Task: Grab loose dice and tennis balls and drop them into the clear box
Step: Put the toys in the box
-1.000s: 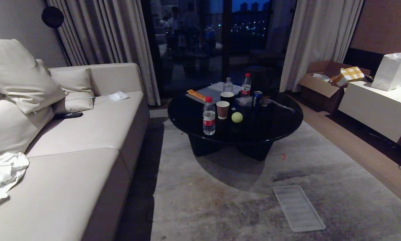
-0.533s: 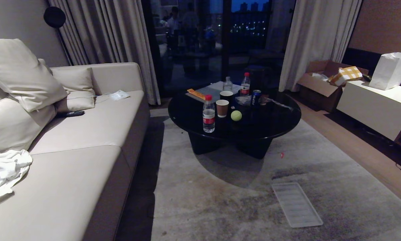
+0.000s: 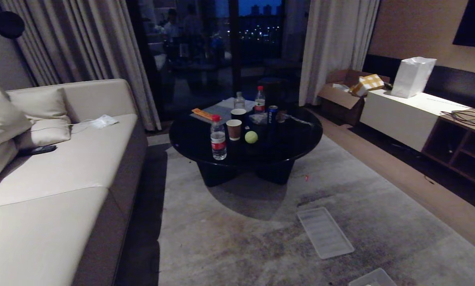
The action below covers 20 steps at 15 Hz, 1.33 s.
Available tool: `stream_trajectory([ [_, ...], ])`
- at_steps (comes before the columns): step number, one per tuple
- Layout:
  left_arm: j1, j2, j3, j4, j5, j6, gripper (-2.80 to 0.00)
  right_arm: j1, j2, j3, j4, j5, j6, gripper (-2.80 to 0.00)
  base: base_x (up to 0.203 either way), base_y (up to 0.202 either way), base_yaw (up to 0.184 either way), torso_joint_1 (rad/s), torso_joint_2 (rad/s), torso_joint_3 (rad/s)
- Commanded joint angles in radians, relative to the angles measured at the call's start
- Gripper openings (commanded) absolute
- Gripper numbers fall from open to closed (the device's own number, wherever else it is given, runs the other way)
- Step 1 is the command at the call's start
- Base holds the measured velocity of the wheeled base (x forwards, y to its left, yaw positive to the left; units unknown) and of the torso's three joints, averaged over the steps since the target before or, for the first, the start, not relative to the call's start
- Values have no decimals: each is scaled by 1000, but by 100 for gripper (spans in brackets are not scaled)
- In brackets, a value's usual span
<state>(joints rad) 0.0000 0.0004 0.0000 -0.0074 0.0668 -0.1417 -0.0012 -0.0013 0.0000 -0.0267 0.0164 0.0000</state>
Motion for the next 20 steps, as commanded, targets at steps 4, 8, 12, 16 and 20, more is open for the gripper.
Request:
stream_trajectory([
  [4, 0, 1, 0, 0, 1, -1, -280, 0, 1, 9, -1, 0, 0, -280, 0, 11, -166, 3, 0, 3],
  [8, 0, 1, 0, 0, 1, -1, -280, 0, 1, 9, -1, 0, 0, -280, 2, 11, -163, -1, 1, 4],
  [12, 0, 1, 0, 0, 1, -1, -280, 0, 1, 9, -1, 0, -2, -280, -1, 5, -92, 1, 2, 4],
  [16, 0, 0, 0, 0, -1, -1, -280, 0, 1, 9, 0, 0, 0, -280, 0, 0, 0, 1, 0, -55],
  [20, 0, 1, 0, 0, 1, -1, -280, 0, 1, 9, 0, 0, 0, -280, 0, 0, 0, 0, 4, -192],
])
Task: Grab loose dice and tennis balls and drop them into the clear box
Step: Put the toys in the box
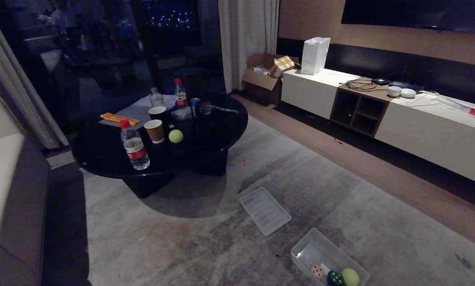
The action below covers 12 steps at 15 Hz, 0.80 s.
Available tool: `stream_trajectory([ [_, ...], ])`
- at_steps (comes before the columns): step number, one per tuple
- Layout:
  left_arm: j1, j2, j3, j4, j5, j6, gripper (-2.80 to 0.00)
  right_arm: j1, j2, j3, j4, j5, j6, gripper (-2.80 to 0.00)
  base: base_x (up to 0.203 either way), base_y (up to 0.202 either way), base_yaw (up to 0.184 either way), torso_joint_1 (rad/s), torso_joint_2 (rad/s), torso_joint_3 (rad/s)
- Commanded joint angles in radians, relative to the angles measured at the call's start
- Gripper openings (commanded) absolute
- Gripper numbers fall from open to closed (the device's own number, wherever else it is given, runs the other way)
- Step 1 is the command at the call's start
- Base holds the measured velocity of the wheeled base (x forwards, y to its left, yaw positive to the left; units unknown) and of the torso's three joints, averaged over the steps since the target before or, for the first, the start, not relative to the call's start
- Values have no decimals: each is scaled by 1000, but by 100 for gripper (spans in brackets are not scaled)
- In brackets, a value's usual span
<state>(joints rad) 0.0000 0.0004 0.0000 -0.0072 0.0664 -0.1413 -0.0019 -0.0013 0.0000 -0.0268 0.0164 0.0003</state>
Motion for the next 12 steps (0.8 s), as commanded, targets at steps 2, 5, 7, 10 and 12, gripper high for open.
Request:
stream_trajectory([
  [2, 0, 1, 0, 0, 1, -1, -280, 0, 1, 9, -1, 0, 0, -280, 0, 0, 0, 5, 0, -198],
  [5, 0, 0, 0, 0, 0, -1, -280, 0, 1, 9, -1, 0, 0, -280, 0, 0, 0, 4, 0, -197],
  [7, 0, 0, 0, 0, 1, -1, -280, 0, 1, 9, -1, 0, 0, -280, 0, 0, 0, 2, 0, -201],
  [10, 0, 1, 0, 0, 1, -1, -280, 0, 1, 9, -1, 0, 0, -280, 0, 0, 0, 2, -1, -196],
  [12, 0, 1, 0, 0, 1, -1, -280, 0, 1, 9, -1, 0, 0, -280, 0, 0, 0, 5, 2, -196],
])
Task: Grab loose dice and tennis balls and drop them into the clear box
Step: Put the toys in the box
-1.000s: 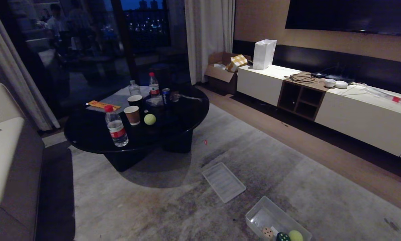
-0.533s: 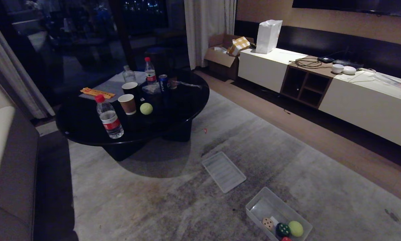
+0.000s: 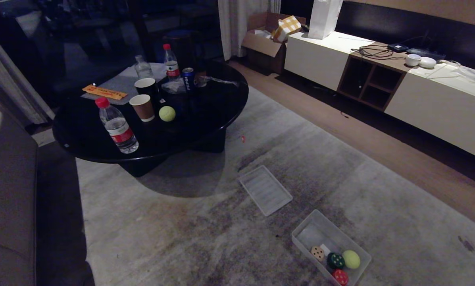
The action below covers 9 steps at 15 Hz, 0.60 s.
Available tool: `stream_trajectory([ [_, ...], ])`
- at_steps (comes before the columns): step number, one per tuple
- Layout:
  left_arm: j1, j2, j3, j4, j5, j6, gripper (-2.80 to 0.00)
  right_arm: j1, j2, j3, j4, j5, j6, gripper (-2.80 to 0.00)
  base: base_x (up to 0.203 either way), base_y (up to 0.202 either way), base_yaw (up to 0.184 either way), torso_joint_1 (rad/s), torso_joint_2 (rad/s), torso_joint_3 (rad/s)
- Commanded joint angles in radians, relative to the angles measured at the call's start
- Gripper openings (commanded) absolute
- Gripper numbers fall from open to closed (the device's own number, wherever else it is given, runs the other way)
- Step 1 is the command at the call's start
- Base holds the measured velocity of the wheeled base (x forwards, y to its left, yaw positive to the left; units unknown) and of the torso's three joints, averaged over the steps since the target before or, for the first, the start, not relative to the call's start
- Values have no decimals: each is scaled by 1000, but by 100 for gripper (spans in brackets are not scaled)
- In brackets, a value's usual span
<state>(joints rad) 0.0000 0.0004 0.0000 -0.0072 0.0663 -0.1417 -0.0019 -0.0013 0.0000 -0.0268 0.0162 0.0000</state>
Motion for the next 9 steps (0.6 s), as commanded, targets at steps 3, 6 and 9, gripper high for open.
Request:
stream_trajectory([
  [3, 0, 1, 0, 0, 0, -1, -280, 0, 1, 9, -1, 1, 0, -280, 0, 0, 0, -1, 2, -201],
  [6, 0, 1, 0, -2, 0, -2, -280, 0, 1, 9, 1, 1, 0, -280, 0, 0, 0, 1, 2, -202],
  [9, 0, 1, 0, -1, 1, -2, -280, 0, 1, 9, 1, 1, -2, -280, 0, 0, 0, 0, 3, -198],
])
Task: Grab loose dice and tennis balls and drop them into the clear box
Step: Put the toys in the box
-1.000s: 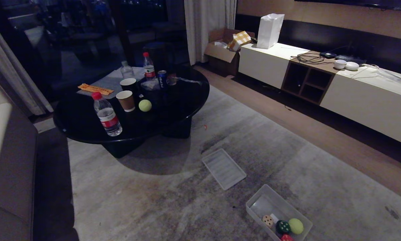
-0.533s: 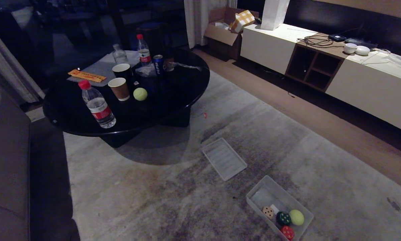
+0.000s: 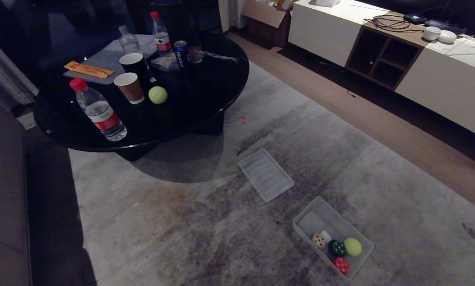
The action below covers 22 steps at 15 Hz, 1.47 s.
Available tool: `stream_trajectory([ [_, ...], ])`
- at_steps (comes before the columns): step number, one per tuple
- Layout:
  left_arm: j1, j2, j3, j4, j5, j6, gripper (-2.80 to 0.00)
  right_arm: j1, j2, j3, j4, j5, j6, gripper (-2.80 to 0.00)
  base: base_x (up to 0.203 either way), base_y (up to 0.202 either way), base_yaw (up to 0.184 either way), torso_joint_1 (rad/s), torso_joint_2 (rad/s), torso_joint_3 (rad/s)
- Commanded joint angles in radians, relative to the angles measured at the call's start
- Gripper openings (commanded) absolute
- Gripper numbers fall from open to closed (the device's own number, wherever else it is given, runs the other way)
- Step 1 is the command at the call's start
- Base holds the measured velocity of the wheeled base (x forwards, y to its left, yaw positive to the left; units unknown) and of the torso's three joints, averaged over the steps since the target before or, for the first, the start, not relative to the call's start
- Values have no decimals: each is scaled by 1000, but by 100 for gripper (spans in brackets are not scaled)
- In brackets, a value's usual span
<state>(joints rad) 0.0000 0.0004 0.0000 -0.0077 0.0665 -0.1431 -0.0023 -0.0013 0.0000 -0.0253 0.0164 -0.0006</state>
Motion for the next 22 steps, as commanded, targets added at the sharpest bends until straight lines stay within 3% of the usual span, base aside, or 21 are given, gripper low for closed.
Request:
stream_trajectory([
  [1, 0, 0, 0, 0, 1, -1, -280, 1, 1, 9, -1, 0, -1, -280, 0, 0, 0, 2, 1, -198],
  [22, 0, 1, 0, -1, 1, -1, -280, 1, 1, 9, 1, -4, 4, -280, 0, 0, 0, 3, 3, -197],
])
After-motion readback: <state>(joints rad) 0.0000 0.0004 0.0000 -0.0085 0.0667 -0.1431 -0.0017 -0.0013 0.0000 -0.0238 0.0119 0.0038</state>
